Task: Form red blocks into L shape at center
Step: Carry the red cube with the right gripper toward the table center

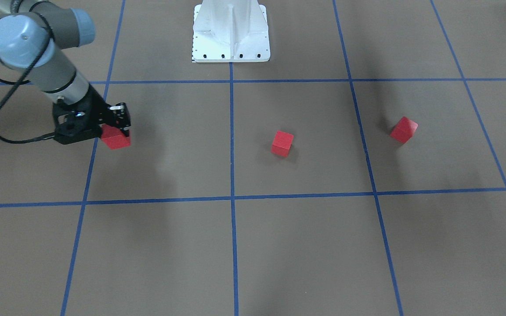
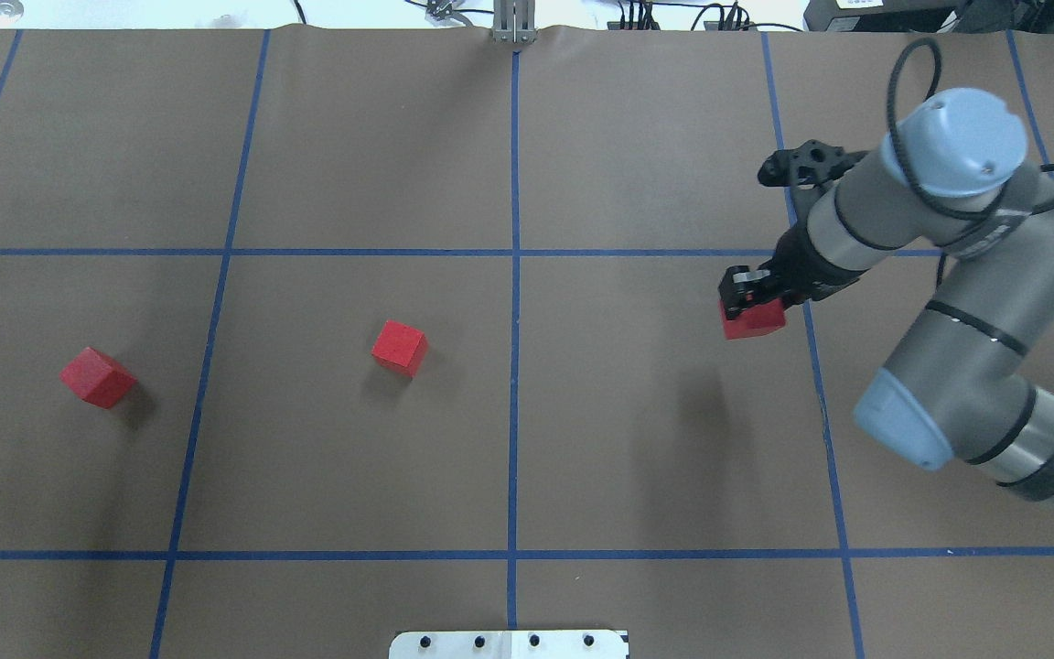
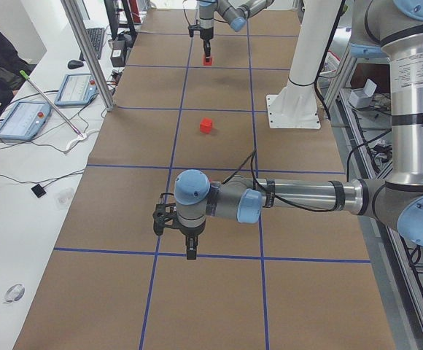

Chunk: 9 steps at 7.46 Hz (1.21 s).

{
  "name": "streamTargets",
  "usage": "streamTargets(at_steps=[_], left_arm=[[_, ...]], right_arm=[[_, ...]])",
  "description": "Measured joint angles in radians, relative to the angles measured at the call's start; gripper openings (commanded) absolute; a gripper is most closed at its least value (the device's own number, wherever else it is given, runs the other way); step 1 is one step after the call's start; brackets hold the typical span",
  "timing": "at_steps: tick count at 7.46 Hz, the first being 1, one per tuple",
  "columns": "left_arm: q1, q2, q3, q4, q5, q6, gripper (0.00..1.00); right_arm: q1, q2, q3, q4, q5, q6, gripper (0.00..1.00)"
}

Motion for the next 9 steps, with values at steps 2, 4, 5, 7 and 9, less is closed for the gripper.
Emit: streamTargets(at_steps=[2, 4, 5, 7, 9], left_arm=[[0.001, 0.0, 0.001, 0.0, -0.003, 0.001, 1.0], [0.002, 0.0, 0.004, 0.0, -0.011, 0.001, 1.0], [0.002, -0.001, 0.004, 0.0, -0.013, 0.002, 1.0], [0.002, -0.001, 0.003, 0.0, -0.014, 0.002, 1.0], [0.003, -0.001, 0.002, 0.0, -0.014, 0.002, 1.0]], right_arm=[[-0.121, 0.183, -0.06, -0.083, -0.1, 0.164, 0.0], [-0.184, 0.358, -0.219, -0.105, -0.161, 0.266, 0.0], [-0.197, 0.418, -0.293, -0.105, -0.173, 0.283, 0.0], [-0.216, 0.463, -0.365, -0.1, -0.181, 0.302, 0.0], [-0.238, 0.469, -0.415, -0.05, -0.183, 0.314, 0.0]])
